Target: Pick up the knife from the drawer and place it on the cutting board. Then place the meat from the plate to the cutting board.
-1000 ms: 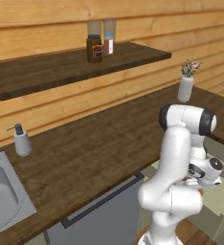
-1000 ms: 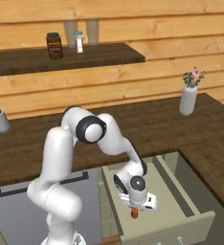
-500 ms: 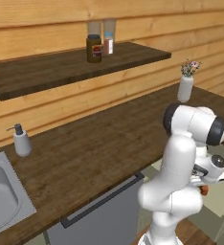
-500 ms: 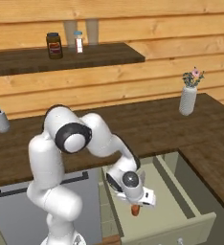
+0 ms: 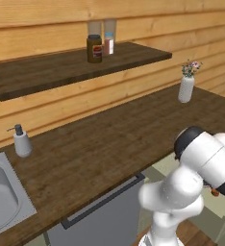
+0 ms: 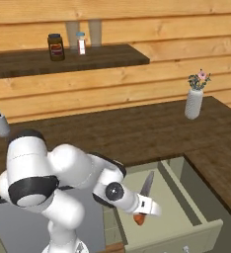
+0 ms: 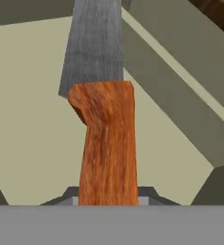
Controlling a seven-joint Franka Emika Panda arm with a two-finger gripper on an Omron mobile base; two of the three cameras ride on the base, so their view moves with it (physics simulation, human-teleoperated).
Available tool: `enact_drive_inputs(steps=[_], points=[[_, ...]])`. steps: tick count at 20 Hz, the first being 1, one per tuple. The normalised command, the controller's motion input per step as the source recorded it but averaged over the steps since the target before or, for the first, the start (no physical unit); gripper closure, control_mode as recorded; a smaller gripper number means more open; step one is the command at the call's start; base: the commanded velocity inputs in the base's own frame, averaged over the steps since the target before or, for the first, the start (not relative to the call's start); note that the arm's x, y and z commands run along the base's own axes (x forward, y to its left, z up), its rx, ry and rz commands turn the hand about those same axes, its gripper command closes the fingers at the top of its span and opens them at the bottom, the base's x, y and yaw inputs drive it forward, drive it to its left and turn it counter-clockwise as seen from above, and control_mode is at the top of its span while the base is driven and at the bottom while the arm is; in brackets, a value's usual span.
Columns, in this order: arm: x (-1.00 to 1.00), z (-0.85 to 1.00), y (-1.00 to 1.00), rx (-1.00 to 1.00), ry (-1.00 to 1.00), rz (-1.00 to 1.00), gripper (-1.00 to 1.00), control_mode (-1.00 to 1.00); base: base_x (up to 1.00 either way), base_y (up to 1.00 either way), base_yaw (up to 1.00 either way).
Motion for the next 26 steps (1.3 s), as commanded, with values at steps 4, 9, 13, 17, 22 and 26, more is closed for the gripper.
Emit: enact_drive_inputs(steps=[4, 9, 13, 17, 22, 26], points=[[-0.03, 1.0, -0.49, 0.11, 0.13, 0.0, 1.0, -1.0, 0.0, 0.0, 0.0], [-0.34, 1.0, -0.27, 0.19, 0.11, 0.0, 1.0, -1.0, 0.0, 0.0, 0.0], [-0.34, 1.0, -0.1, 0.25, 0.21, 0.0, 1.0, -1.0, 0.0, 0.0, 0.0], [-0.16, 1.0, -0.04, 0.31, 0.22, 0.0, 1.0, -1.0, 0.0, 0.0, 0.0], [-0.01, 1.0, 0.06, 0.37, 0.14, 0.0, 1.0, -1.0, 0.0, 0.0, 0.0], [-0.04, 0.84, 0.27, 0.31, 0.01, 0.0, 1.0, -1.0, 0.0, 0.0, 0.0]])
